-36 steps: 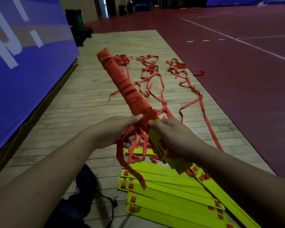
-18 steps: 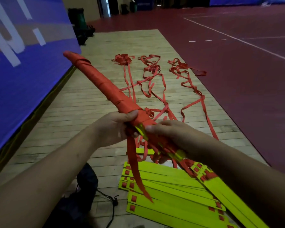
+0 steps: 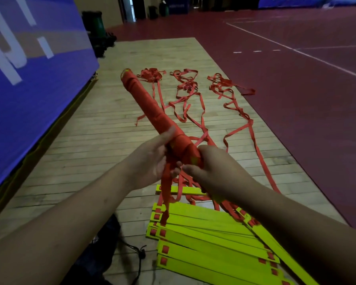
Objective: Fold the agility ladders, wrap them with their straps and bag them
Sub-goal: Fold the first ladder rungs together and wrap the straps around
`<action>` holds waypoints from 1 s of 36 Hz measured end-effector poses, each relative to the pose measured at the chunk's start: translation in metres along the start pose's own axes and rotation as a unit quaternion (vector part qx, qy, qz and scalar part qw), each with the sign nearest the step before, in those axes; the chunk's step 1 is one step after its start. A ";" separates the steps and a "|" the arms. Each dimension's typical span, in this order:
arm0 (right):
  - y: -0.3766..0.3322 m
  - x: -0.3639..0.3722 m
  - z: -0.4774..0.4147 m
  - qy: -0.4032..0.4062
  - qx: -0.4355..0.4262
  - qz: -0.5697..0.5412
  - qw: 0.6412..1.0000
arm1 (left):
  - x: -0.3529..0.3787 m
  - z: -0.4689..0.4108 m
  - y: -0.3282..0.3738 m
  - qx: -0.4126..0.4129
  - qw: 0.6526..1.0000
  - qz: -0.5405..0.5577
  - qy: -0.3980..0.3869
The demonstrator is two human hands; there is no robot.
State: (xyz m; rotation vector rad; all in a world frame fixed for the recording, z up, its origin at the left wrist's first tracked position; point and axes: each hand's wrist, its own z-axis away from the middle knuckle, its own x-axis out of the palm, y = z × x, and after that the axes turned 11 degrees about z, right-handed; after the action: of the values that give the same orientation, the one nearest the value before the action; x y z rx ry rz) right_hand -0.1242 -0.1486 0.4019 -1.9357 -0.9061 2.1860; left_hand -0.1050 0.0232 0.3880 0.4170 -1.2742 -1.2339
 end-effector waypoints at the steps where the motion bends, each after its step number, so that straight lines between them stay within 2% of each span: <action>1: -0.003 0.002 0.001 0.014 -0.004 0.083 0.996 | 0.002 0.000 0.000 0.002 1.000 -0.013 0.005; 3: -0.007 0.010 0.005 0.055 -0.020 0.217 0.974 | 0.006 -0.004 -0.003 0.014 0.997 -0.041 0.062; 4: -0.008 0.014 0.007 0.075 -0.035 0.242 0.967 | 0.009 -0.005 -0.004 0.022 0.994 -0.048 0.097; 6: -0.011 0.016 0.009 0.091 -0.057 0.224 0.969 | 0.012 -0.006 -0.007 0.037 0.989 -0.036 0.136; 8: -0.012 0.009 0.008 0.071 -0.026 0.080 0.994 | 0.009 -0.005 -0.005 0.050 0.990 0.010 0.129; 9: -0.012 0.004 0.007 0.053 0.013 -0.038 0.998 | 0.006 -0.004 -0.002 0.057 0.991 0.026 0.115; 10: -0.011 -0.001 0.004 0.022 0.059 -0.165 0.984 | 0.001 -0.002 0.002 0.064 0.992 0.039 0.097; 12: -0.006 -0.014 0.002 -0.085 0.121 -0.348 0.926 | -0.006 0.000 0.007 0.068 0.994 0.063 0.056; 15: -0.003 -0.023 0.006 -0.261 0.132 -0.480 0.827 | -0.011 0.002 0.007 0.061 0.995 0.079 0.021; 18: -0.006 -0.020 0.010 -0.321 0.136 -0.566 0.747 | -0.008 0.006 0.002 0.032 0.999 0.037 -0.003; 20: -0.007 -0.017 0.011 -0.319 0.133 -0.595 0.725 | -0.009 0.006 0.001 0.025 0.999 0.032 0.000; 21: -0.009 -0.017 0.011 -0.314 0.124 -0.597 0.728 | -0.010 0.006 0.002 0.020 0.999 0.030 0.004; 23: -0.008 -0.015 0.010 -0.280 0.097 -0.573 0.764 | -0.013 0.005 0.004 -0.001 1.000 0.003 0.016; 26: -0.001 -0.011 0.007 -0.198 0.066 -0.461 0.862 | -0.014 0.004 0.002 -0.050 0.996 -0.056 0.043; 28: 0.004 -0.007 0.007 -0.145 0.044 -0.307 0.939 | -0.011 0.004 -0.002 -0.083 0.993 -0.068 0.059; 29: 0.006 -0.004 0.008 -0.130 0.031 -0.228 0.964 | -0.009 0.003 -0.003 -0.090 0.992 -0.067 0.063; 32: 0.003 0.003 0.009 -0.089 -0.009 -0.036 0.995 | -0.001 -0.002 -0.008 -0.096 0.991 -0.058 0.074; 34: -0.002 0.008 0.010 -0.043 -0.033 0.115 0.992 | 0.005 -0.007 -0.013 -0.079 0.990 -0.071 0.093; 36: -0.006 0.013 0.011 -0.001 -0.051 0.212 0.976 | 0.007 -0.011 -0.017 -0.058 0.990 -0.068 0.111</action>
State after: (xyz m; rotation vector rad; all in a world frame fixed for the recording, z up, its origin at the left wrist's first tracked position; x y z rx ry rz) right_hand -0.1389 -0.1421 0.3931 -2.3620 -0.6619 2.3952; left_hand -0.1046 0.0072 0.3742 0.5488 -0.9914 -1.3298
